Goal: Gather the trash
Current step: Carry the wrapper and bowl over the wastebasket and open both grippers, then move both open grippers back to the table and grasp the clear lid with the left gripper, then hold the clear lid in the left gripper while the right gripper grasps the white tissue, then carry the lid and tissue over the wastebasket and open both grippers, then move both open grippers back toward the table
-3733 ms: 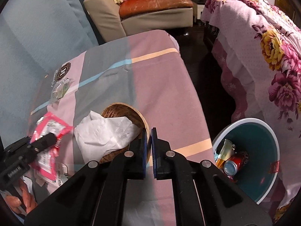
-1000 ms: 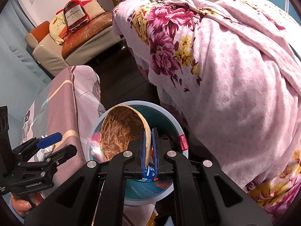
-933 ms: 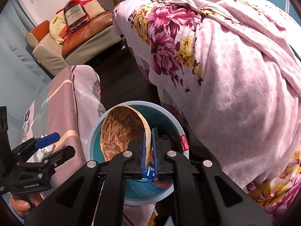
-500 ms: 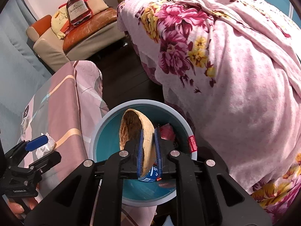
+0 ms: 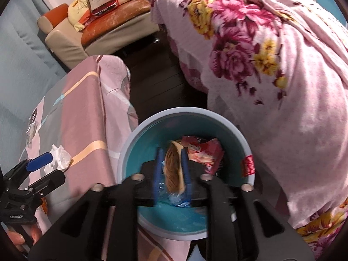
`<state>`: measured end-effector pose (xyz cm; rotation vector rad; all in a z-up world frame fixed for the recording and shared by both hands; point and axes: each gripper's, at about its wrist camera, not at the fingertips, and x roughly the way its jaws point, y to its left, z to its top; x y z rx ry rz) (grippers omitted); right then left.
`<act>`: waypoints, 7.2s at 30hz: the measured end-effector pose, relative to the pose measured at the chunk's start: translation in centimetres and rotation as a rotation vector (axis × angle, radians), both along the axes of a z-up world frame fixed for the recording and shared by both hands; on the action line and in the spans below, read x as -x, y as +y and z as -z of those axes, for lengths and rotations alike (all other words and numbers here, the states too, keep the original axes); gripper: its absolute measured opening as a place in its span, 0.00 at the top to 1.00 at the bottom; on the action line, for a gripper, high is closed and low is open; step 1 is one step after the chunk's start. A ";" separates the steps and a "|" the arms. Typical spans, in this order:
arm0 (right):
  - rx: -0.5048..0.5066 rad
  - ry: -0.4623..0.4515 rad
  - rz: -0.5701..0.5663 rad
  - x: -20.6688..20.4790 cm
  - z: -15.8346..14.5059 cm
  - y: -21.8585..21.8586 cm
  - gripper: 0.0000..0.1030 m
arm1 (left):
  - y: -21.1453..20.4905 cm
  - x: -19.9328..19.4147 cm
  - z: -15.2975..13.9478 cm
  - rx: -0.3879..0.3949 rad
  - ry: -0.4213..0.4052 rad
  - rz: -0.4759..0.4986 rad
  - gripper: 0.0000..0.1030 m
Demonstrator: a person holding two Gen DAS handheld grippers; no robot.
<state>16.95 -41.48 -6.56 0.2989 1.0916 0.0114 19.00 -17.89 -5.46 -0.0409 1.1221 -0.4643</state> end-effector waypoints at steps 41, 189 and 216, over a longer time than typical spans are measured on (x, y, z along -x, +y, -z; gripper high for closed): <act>0.059 0.065 -0.375 5.7 -4.7 21.3 0.21 | 22.2 11.0 -0.9 0.032 -0.006 -0.268 0.10; 0.008 -0.059 0.037 5.4 -2.6 -2.2 0.86 | -5.4 4.2 0.3 -0.007 -0.002 0.125 0.11; 0.073 -0.013 0.045 6.6 -4.7 1.7 0.24 | 0.9 5.6 -1.1 0.067 -0.016 0.057 0.10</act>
